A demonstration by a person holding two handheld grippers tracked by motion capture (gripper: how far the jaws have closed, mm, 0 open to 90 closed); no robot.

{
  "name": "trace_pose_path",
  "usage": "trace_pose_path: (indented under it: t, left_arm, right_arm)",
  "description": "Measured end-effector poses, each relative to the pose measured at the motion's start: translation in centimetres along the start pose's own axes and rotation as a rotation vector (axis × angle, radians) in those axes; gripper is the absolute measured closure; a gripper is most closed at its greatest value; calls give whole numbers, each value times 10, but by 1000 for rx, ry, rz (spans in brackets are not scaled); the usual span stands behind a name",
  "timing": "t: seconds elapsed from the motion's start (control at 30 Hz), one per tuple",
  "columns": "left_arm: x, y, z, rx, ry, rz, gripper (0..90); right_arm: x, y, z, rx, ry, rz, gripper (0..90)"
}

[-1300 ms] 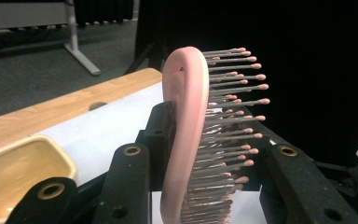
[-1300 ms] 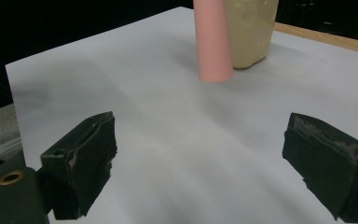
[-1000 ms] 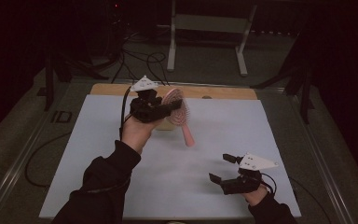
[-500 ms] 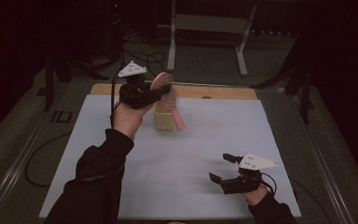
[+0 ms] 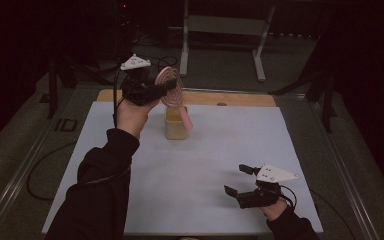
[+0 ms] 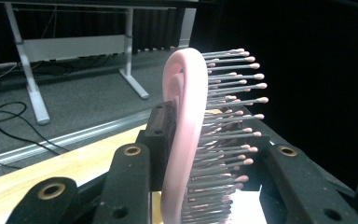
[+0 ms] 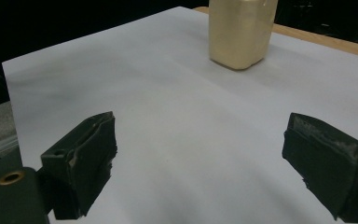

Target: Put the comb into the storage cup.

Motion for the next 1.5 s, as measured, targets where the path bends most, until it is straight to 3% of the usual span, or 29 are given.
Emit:
trace_pose_path:
  t: [0.27,0.6,0.7,0.87,0.93,1.07,1.2,1.5]
  left_arm:
    - [-16,5,10,2,8,65,661]
    - [-28,12,17,29,4,103,661]
    - [-32,16,15,23,14,121,661]
    - [-38,18,10,27,-6,128,662]
    - [-43,20,4,49,-34,130,661]
    - [-46,27,-4,27,-20,149,661]
    - [-46,29,-8,34,-34,142,661]
    - [-46,35,-17,22,-13,154,661]
  right_arm:
    - [0,-1,1,1,4,2,95]
    - [-1,-2,2,7,6,1,96]
    - [0,-3,2,10,7,2,96]
    - [1,-3,2,12,14,3,97]
    - [0,-3,2,12,13,0,96]
    - [0,-3,2,9,12,1,97]
    - [0,-2,1,7,16,6,97]
    - [-1,-2,2,8,12,4,97]
Point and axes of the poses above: each handheld gripper's, and its own axes: y roughly forward along the jaws, z roughly out of its top, x roughly to its right, the point moved 6 cm from there along y, roughly forward along the jaws, and after that the axes turned 7 degrees about x, right-handed, at the moved point
